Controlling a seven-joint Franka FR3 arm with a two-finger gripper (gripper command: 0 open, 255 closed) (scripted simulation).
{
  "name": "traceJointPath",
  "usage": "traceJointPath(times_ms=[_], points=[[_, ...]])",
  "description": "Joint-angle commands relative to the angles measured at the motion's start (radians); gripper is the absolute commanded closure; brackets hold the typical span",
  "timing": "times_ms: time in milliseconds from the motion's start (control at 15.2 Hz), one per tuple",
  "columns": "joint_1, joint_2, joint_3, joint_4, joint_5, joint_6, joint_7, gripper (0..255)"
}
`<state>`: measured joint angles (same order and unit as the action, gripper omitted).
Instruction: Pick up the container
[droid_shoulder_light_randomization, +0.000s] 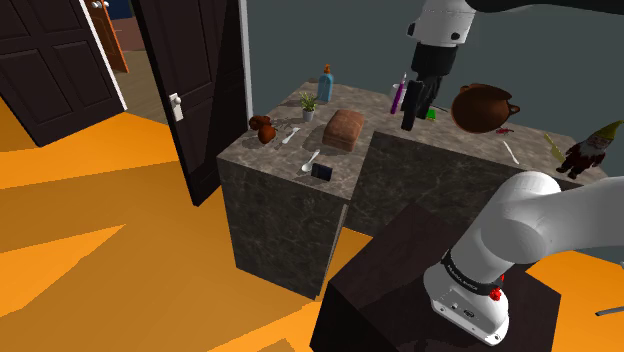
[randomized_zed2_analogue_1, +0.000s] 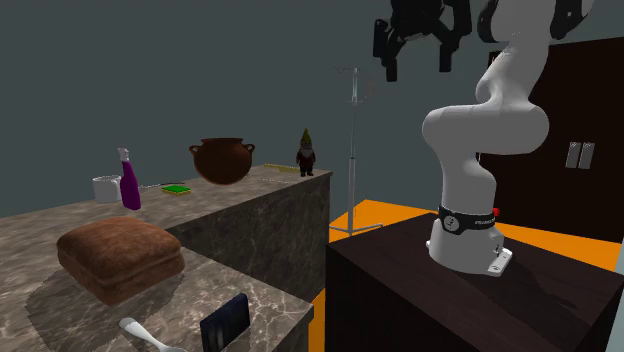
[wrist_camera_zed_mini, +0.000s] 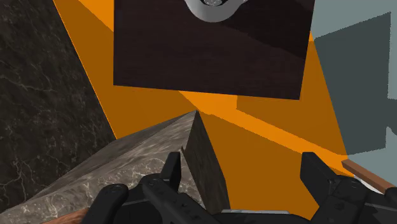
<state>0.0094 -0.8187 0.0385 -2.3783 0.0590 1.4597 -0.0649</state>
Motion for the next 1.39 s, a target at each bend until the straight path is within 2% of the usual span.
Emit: traceJointPath(times_ms=[0, 660, 1320], points=[[0.0, 0.0, 0.0, 0.0, 0.0, 0.0, 0.0, 0], [-0.028, 0.258, -0.055, -0.084, -0.031, 0.333, -0.074, 0], [-0.046, 0.619, -0.105, -0.023, -0.027, 0.623, -0.148, 0]])
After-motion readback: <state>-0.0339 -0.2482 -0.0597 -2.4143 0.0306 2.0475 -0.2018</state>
